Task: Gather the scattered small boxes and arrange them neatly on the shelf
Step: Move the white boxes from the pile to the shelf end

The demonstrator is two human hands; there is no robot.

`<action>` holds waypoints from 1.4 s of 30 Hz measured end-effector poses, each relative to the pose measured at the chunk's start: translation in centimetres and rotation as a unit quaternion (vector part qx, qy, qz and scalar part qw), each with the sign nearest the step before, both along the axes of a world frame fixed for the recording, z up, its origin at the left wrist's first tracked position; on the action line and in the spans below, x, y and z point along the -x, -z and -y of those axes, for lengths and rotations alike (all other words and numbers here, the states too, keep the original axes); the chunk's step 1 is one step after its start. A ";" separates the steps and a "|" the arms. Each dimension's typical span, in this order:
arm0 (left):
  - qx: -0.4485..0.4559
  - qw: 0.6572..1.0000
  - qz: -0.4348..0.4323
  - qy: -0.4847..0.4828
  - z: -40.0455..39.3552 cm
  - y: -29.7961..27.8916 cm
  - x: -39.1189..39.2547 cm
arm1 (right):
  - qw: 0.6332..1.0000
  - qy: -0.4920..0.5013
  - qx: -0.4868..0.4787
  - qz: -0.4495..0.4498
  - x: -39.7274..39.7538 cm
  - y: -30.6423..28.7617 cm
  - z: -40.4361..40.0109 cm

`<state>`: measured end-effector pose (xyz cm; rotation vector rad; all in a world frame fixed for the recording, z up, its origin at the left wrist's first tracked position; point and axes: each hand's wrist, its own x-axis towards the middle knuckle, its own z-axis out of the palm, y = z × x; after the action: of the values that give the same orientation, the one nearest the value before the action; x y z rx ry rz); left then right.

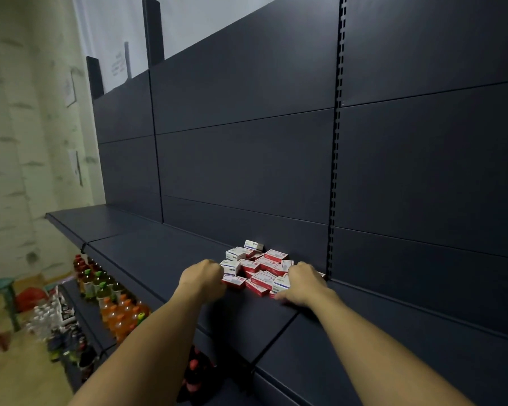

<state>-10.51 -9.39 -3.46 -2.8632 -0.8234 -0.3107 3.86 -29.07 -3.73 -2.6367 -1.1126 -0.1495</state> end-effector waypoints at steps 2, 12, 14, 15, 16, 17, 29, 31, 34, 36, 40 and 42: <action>0.006 1.000 0.006 0.004 -1.1 -0.1 -0.1 | 1.000 0.012 -0.002 -0.002 -0.1 -0.1 -0.4; 0.028 0.997 0.041 0.059 -4.3 0.2 -3.0 | 0.997 0.029 -0.057 0.054 0.0 -0.3 -1.7; 0.034 0.996 0.045 0.064 -5.2 0.2 -3.6 | 0.993 0.007 -0.104 0.062 -0.2 -0.7 -1.6; 0.038 0.996 0.046 0.067 -5.6 0.2 -4.0 | 0.990 -0.006 -0.123 0.066 -0.3 -0.9 -1.5; 0.041 0.996 0.045 0.070 -5.9 0.1 -4.3 | 0.987 -0.019 -0.140 0.072 -0.4 -1.2 -1.4; 0.041 0.995 0.043 0.075 -6.2 0.1 -4.6 | 0.984 -0.029 -0.154 0.080 -0.4 -1.5 -1.2; 0.027 0.989 -0.018 0.146 -7.4 0.7 -7.0 | 0.962 -0.017 -0.212 0.171 -1.0 -1.8 0.3; 0.012 0.988 -0.026 0.152 -7.7 0.5 -7.1 | 0.962 -0.015 -0.205 0.177 -1.0 -1.9 0.2; -0.008 0.986 -0.028 0.164 -8.0 0.1 -7.2 | 0.963 -0.013 -0.196 0.184 -1.0 -1.7 0.3; -0.021 0.983 -0.013 0.181 -7.8 -0.5 -7.1 | 0.964 -0.009 -0.185 0.191 -1.0 -1.7 0.5; -0.013 0.976 0.047 0.212 -6.8 -2.0 -7.0 | 0.963 0.014 -0.176 0.203 -0.7 -1.6 1.1; -0.006 0.971 0.072 0.229 -5.5 -2.7 -7.3 | 0.963 0.027 -0.174 0.206 -0.4 -1.7 1.5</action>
<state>-3.22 -3.89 -0.80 -3.0166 -0.1616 -0.5761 4.29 -30.61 -2.05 -2.3729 -1.0136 -0.8558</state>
